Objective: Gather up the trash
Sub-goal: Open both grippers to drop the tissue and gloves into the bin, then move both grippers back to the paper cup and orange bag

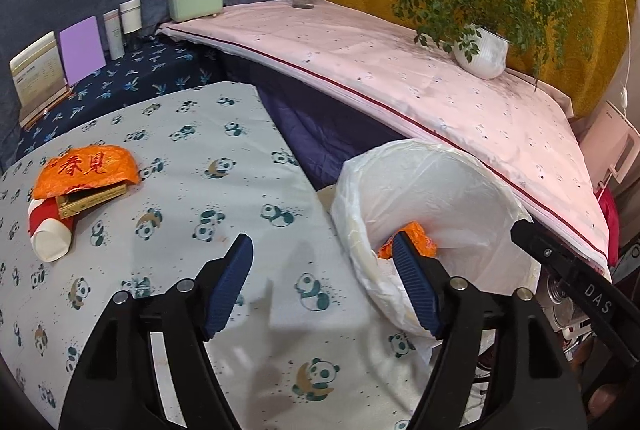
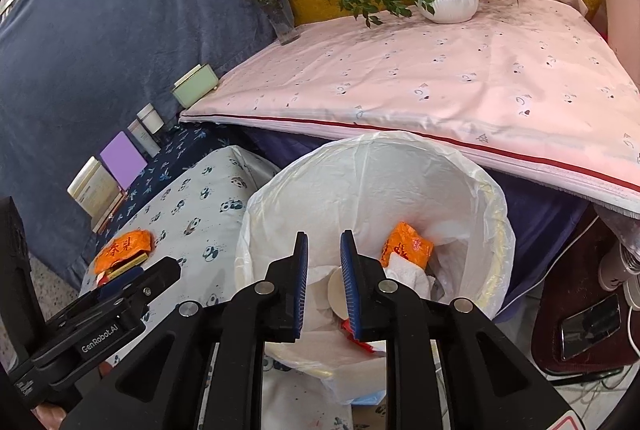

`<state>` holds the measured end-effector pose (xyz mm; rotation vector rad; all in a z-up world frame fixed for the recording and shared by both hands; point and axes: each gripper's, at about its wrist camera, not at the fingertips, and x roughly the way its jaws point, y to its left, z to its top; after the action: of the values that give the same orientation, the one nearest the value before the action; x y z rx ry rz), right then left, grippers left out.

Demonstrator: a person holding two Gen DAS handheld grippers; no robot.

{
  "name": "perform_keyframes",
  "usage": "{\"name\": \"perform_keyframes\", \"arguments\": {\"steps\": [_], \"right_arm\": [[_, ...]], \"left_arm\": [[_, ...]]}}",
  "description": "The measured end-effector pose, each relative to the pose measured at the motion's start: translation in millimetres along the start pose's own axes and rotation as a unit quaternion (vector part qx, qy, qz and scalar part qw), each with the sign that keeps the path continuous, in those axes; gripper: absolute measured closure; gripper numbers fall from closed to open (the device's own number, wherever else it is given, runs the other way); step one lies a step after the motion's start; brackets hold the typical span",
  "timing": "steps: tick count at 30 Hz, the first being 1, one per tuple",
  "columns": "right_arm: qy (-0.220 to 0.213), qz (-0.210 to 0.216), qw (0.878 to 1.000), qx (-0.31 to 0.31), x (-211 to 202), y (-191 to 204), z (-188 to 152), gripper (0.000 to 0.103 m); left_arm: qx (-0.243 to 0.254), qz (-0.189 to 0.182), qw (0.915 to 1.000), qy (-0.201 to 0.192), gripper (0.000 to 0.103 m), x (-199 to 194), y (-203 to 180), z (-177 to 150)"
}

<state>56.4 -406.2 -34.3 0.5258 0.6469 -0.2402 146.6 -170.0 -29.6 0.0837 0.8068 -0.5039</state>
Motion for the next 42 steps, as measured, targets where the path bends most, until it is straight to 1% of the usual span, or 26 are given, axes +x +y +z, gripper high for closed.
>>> {"name": "perform_keyframes", "arguments": {"steps": [2, 7, 12, 15, 17, 19, 20, 22, 26, 31, 37, 42], "right_arm": [[-0.001, 0.004, 1.000, -0.004, -1.6, 6.2, -0.8, 0.082], [-0.001, 0.013, 1.000, -0.016, -5.5, 24.2, -3.3, 0.081], [0.007, 0.023, 0.999, -0.031, -4.6, 47.3, -9.4, 0.080], [0.014, 0.030, 0.999, -0.043, -2.6, 64.9, -13.9, 0.080], [0.018, 0.036, 0.998, -0.050, -1.3, 77.6, -17.1, 0.079], [0.021, 0.040, 0.997, -0.056, -0.5, 89.8, -19.8, 0.078], [0.022, 0.042, 0.997, -0.060, 0.5, 97.7, -21.9, 0.076], [0.025, 0.046, 0.996, -0.066, 3.1, 109.3, -25.7, 0.075], [0.036, 0.056, 0.995, -0.079, 13.1, 135.4, -35.2, 0.075], [0.053, 0.066, 0.992, -0.096, 30.5, 167.1, -47.1, 0.075], [0.075, 0.083, 0.988, -0.111, 58.0, 203.9, -59.4, 0.074], [0.089, 0.093, 0.984, -0.124, 80.1, 227.8, -66.7, 0.074]], "left_arm": [[-0.005, 0.007, 1.0000, -0.002, 0.030, -3.3, 7.0, -0.7], [-0.022, 0.027, 0.9994, -0.009, 0.025, -15.2, 31.7, -3.7], [-0.043, 0.044, 0.9981, -0.009, 0.024, -26.1, 60.2, -8.8], [-0.057, 0.056, 0.9968, -0.011, 0.023, -33.6, 79.8, -13.4], [-0.071, 0.067, 0.9951, -0.013, 0.016, -39.7, 97.1, -16.0], [-0.085, 0.079, 0.9931, -0.017, 0.013, -45.1, 112.3, -18.5], [-0.091, 0.083, 0.9922, -0.017, 0.013, -46.9, 120.6, -19.4], [-0.102, 0.093, 0.9904, -0.013, 0.012, -48.7, 138.8, -21.8], [-0.120, 0.119, 0.9856, -0.004, 0.012, -46.8, 174.1, -29.2], [-0.147, 0.136, 0.9797, 0.006, 0.012, -41.7, 212.5, -35.0], [-0.160, 0.145, 0.9763, 0.009, 0.012, -29.9, 240.9, -31.2], [-0.163, 0.149, 0.9752, 0.016, 0.012, -12.8, 255.1, -25.3]]}}
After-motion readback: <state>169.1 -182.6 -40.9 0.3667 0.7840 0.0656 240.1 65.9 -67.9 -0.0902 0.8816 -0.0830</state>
